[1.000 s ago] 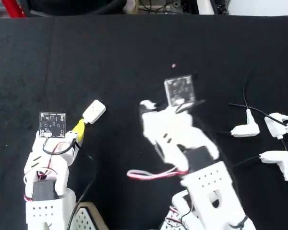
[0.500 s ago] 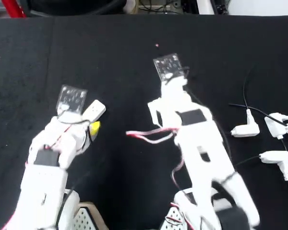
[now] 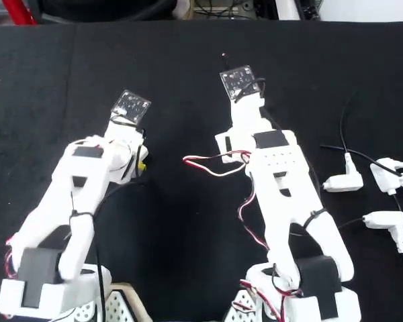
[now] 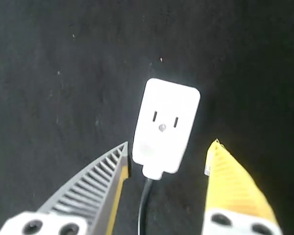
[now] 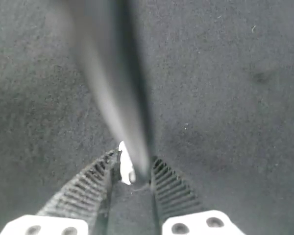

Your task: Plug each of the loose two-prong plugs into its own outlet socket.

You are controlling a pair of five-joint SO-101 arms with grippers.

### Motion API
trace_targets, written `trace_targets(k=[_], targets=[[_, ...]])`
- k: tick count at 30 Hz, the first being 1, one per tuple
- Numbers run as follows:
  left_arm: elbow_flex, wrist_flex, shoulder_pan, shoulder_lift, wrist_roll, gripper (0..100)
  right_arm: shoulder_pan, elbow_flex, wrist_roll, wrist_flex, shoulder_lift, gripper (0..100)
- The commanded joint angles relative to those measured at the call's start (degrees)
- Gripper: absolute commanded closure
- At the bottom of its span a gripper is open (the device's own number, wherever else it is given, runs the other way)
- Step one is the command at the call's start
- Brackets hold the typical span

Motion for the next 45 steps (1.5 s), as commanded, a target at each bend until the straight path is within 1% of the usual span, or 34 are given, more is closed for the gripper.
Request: trace_targets(k=[1, 8, 16, 19, 25, 29, 32, 35, 45], targets=[[-3.3, -0.88, 2.42, 0.09, -3.87, 75, 0.79, -3.3, 0.35, 0.44, 0.4, 98.7], [-1.63, -2.11, 5.32, 0.44, -9.05, 75, 0.79, -3.38, 0.35, 0.44, 0.4, 98.7], [-2.15, -2.37, 5.14, 1.85, -9.23, 75, 0.79, -3.38, 0.44, 0.44, 0.4, 98.7], [-2.77, -4.13, 5.14, 4.66, -9.41, 75, 0.79, -3.38, 0.44, 0.44, 0.4, 98.7], [-7.6, -2.55, 3.82, 9.85, -9.14, 75, 0.79, -3.21, 0.62, 0.44, 0.4, 98.7], [-8.13, -2.02, 3.65, 10.9, -9.58, 75, 0.79, -3.12, 2.2, 0.44, 0.48, 98.7], [-9.71, 1.67, 2.33, 11.34, -13.54, 75, 0.79, -3.12, 2.29, 0.44, 0.48, 98.7], [-11.21, 4.22, 1.45, 11.43, -14.68, 75, 0.79, -3.12, 2.29, 0.44, 0.48, 98.7], [-11.38, 4.4, -1.19, 11.43, -14.68, 75, 0.79, -3.12, 2.37, 0.44, 0.48, 98.7]])
